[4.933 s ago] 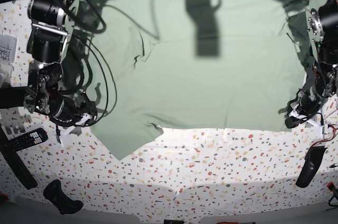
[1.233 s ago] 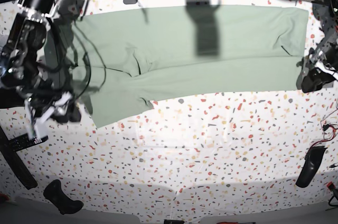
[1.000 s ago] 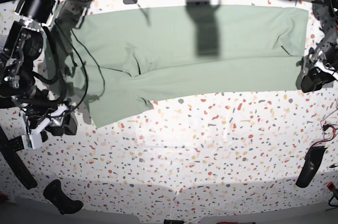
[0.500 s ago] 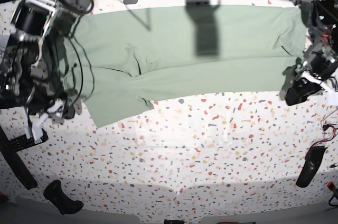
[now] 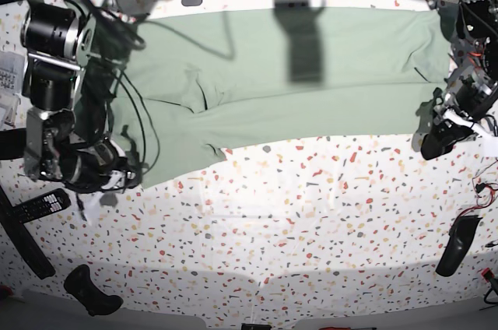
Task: Fold the T-shirt properly
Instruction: 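Release the hem and move the right gripper to the folded strip's end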
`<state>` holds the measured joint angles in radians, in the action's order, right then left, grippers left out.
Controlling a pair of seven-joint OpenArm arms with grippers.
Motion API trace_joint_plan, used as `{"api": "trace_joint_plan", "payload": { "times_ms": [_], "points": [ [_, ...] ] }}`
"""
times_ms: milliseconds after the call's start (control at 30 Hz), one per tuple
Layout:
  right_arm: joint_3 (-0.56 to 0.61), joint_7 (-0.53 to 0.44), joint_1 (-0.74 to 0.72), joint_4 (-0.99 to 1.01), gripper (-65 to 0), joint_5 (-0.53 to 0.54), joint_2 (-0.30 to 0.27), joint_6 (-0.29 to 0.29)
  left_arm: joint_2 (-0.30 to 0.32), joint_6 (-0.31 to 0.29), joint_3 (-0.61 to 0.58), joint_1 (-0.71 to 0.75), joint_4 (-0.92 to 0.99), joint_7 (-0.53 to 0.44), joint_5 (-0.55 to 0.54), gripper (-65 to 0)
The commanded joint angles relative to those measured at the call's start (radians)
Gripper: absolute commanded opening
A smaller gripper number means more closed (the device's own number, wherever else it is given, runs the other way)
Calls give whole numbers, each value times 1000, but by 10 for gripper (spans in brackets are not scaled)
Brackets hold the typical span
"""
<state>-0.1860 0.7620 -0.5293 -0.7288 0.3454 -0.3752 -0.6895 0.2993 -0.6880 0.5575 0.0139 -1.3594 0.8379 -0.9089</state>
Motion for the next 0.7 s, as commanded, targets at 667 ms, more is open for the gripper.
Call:
{"api": "trace_joint_plan", "payload": {
  "times_ms": [667],
  "points": [
    [171,-35,-39,86,-449,-52,92,54,19,-10,5,-12,-18,37,-23,-456]
  ]
}}
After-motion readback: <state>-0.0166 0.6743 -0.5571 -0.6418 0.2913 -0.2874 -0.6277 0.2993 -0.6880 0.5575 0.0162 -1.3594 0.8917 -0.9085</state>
